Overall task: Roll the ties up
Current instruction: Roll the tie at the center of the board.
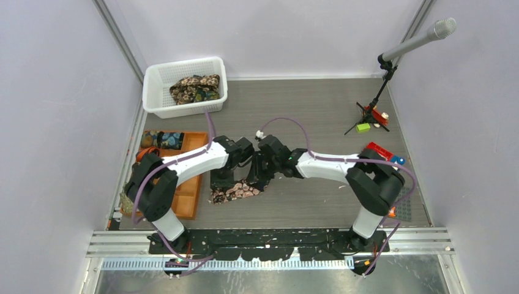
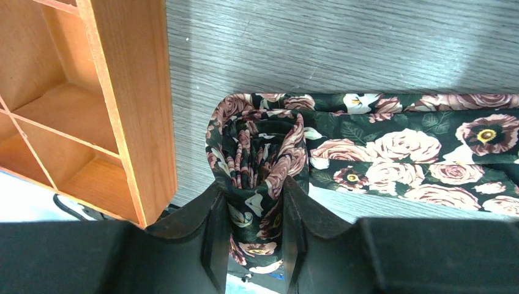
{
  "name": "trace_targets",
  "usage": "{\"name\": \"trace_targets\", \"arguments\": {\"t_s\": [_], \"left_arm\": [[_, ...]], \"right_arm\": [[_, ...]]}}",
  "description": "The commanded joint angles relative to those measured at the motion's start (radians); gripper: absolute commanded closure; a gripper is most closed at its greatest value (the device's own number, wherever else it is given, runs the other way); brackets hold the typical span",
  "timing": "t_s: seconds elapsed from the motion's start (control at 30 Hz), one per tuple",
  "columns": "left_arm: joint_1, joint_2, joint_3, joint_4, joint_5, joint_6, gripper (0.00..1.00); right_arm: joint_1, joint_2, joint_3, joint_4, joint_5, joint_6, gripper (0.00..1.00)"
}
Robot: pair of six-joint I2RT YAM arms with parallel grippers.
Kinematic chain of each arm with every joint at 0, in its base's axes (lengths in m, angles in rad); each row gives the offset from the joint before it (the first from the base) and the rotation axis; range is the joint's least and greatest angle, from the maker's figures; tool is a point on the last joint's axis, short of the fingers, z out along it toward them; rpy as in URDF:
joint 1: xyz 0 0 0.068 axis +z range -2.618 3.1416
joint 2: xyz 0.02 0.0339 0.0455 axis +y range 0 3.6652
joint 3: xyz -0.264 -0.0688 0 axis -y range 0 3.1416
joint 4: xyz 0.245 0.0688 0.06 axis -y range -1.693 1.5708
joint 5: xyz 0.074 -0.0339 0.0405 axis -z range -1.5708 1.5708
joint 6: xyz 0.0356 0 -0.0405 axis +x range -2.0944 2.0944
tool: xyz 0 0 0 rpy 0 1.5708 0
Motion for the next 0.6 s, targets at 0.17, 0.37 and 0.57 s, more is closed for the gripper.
{"name": "trace_targets", "arguments": {"t_s": [0.17, 0.37, 0.57], "left_arm": [[-0.073, 0.137, 0.134, -0.108, -0.138, -0.034, 0.71], [-0.122, 0.231, 0.205, -0.155, -0.163, -0.039, 0.7], [-0.165, 0.32, 0.257, -0.143, -0.134, -0.04, 0.65]], "right_arm": [[-0.063, -0.239, -0.108, -0.111, 0.169, -0.027, 0.81], [-0.086, -0.353, -0.146, -0.159, 0.228, -0.024, 0.81], [-0.096, -0.446, -0.171, -0.195, 0.289, -0.02, 0.81]]}}
